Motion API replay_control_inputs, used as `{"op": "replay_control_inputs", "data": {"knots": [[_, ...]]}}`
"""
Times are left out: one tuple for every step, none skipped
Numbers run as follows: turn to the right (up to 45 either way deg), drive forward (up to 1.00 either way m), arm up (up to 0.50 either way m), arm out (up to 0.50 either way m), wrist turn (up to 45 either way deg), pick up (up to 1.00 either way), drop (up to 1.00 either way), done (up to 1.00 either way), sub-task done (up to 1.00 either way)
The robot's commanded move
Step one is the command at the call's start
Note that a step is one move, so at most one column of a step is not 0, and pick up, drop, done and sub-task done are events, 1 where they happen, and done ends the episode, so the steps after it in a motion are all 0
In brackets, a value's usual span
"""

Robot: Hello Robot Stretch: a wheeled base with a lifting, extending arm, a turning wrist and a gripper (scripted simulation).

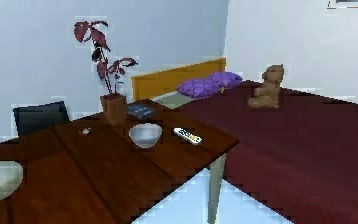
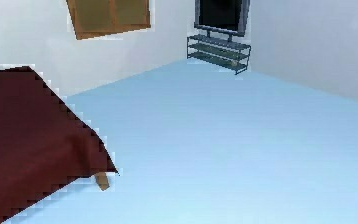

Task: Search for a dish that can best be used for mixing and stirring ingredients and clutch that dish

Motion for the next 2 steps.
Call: {"op": "replay_control_inputs", "data": {"knots": [[0.0,0.35,0.00,0.00,0.0,0.00,0.00,0.00,0.00],[-45.0,0.00,0.00,0.00,0.0,0.00,0.00,0.00,0.00]]}}
